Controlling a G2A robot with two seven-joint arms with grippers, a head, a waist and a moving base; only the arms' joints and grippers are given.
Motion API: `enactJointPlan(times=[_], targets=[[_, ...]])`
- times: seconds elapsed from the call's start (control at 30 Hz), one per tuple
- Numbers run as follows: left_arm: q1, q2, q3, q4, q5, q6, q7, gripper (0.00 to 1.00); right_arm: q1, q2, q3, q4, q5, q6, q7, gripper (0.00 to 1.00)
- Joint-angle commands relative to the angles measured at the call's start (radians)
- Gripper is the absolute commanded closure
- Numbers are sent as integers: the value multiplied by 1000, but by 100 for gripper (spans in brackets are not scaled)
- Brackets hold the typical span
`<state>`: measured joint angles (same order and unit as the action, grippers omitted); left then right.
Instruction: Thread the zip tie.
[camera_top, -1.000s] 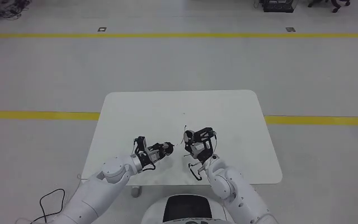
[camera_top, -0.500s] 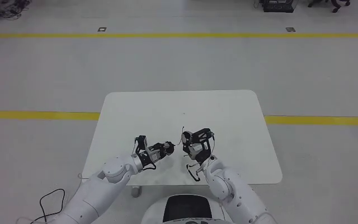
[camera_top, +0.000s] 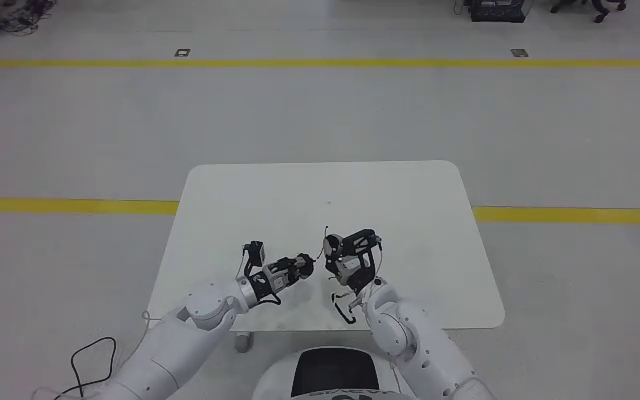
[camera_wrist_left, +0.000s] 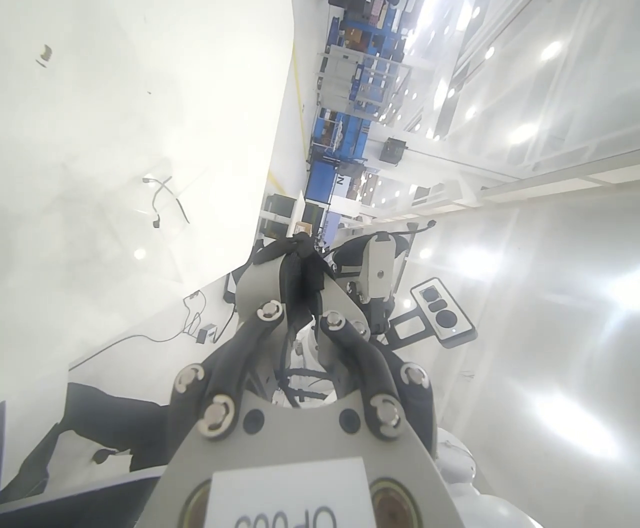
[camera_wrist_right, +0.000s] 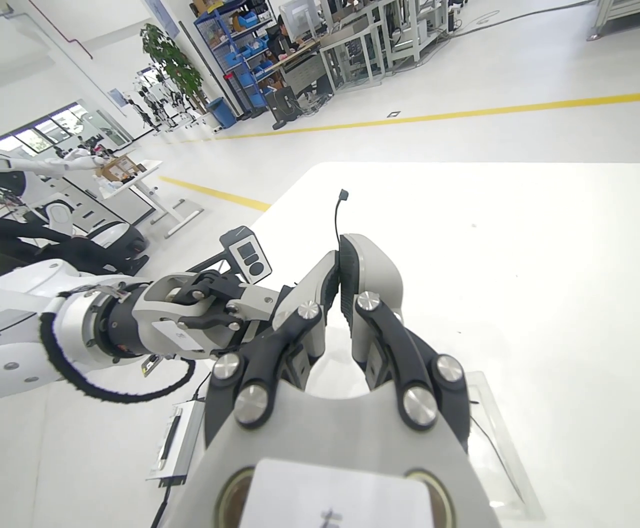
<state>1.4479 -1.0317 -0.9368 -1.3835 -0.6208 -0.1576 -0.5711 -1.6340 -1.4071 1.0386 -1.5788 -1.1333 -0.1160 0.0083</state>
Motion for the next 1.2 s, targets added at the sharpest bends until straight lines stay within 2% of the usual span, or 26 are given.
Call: enactJointPlan(times=[0.0,0.4,1.17], targets=[[2,-1,1,-1,4,-6,1,100,2,1,-1,2,-1,2,1,100],[7,-3,0,-9,22,-10,24,100,0,6,-7,2,-6,9,-7,100],[7,-3,0,-9,22,-10,24,100,12,13,-22,16,7,6,-10,100]])
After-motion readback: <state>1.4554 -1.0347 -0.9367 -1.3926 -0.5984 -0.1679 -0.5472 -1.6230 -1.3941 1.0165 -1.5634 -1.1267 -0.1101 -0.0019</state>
